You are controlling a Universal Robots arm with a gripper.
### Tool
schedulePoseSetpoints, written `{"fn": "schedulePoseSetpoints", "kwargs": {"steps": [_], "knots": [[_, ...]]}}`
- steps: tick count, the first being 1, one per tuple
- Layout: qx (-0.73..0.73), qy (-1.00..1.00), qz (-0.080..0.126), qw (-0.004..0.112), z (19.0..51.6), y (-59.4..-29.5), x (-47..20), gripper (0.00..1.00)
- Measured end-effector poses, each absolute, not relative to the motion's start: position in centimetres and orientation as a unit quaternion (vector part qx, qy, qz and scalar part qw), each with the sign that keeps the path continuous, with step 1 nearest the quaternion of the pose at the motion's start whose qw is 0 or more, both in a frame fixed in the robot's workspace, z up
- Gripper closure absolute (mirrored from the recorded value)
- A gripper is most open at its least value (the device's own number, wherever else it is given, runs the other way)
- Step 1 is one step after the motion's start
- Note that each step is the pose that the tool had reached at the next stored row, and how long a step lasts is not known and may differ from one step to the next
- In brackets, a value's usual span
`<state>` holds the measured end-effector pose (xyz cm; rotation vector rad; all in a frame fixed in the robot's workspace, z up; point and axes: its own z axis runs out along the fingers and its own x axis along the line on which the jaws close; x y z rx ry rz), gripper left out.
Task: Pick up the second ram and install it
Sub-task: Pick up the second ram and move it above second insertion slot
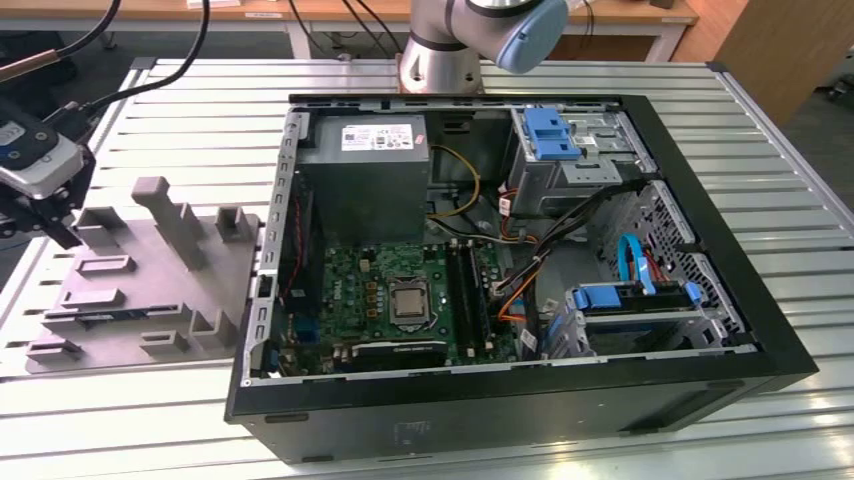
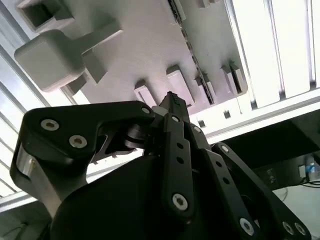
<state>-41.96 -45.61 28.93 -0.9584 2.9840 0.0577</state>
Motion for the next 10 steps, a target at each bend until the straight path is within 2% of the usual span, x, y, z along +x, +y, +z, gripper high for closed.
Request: {"fn": "schedulePoseSetpoints", "kwargs": {"steps": [10], "knots": [[-0.391,0.920,0.016,0.000,28.64,-45.61,-41.96,0.89]]}}
